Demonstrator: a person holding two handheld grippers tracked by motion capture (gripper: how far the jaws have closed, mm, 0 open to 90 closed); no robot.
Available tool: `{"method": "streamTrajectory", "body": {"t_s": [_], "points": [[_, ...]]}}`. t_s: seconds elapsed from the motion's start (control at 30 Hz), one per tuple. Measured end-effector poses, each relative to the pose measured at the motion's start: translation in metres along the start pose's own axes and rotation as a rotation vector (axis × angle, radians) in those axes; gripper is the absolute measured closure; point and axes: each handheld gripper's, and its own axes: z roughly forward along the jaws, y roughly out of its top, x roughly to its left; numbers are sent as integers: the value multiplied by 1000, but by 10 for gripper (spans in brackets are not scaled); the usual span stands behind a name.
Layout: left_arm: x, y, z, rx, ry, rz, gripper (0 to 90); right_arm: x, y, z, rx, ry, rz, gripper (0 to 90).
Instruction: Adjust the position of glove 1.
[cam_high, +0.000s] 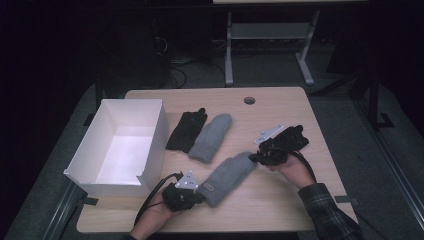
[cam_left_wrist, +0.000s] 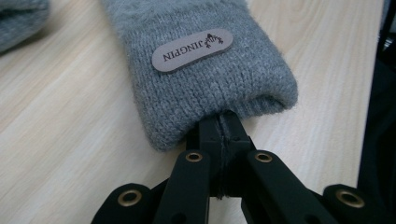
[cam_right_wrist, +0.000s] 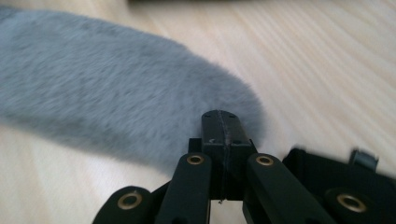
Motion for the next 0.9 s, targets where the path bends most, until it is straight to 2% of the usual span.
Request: {"method": "streamTrajectory", "body": {"t_s": [0.03,0.07,0.23,0.33,0.37,0.43,0.47,0.53,0.57,0.6,0.63,0.67,0.7,0.83,0.9], "points": [[-1,0,1,-4,-9,-3,893,2,-4,-3,0,6,6,900],[-2,2,2,7,-16,15,892,4,-9,-7,9,10,2,900],[-5,4,5,0,-26,18,892,11,-19,-12,26,11,-6,900],[-5,2,1,-7,-19,1,892,12,-23,-16,13,13,-4,900],[-5,0,-5,-19,-12,-10,891,12,-25,-20,-9,15,5,900],[-4,-1,-9,-22,-5,-8,891,11,-28,-21,-23,17,9,895],[-3,-2,-13,-31,6,-10,889,10,-30,-23,-33,12,15,869],[1,-3,-22,-55,31,-29,860,9,-40,-27,-59,5,35,755],[1,-3,-22,-55,31,-29,850,9,-40,-27,-59,5,35,755],[2,-3,-25,-71,38,-41,832,8,-48,-29,-70,-1,55,652],[4,-3,-30,-94,46,-63,800,9,-52,-30,-88,-11,59,589],[4,-3,-30,-94,46,-63,773,9,-52,-30,-88,-11,59,589],[6,-2,-31,-107,53,-80,773,10,-57,-31,-94,-24,71,546],[10,-1,-28,-102,86,-109,559,16,-74,-33,-130,-66,77,362],[13,1,-24,-95,101,-116,451,19,-83,-32,-138,-66,85,313]]}}
